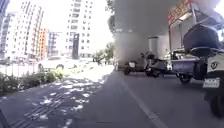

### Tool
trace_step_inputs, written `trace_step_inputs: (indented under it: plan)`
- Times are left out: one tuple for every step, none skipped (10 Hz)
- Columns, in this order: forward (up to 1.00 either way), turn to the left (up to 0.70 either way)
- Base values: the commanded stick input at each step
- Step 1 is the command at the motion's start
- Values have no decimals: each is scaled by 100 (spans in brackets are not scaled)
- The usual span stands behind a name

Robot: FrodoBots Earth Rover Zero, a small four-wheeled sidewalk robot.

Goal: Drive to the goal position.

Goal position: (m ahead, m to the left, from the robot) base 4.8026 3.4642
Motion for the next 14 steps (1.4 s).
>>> trace_step_inputs:
  plan:
    - [70,0]
    - [70,0]
    - [70,0]
    - [70,0]
    - [70,0]
    - [70,0]
    - [70,0]
    - [70,0]
    - [70,0]
    - [70,0]
    - [70,0]
    - [70,0]
    - [70,4]
    - [70,14]
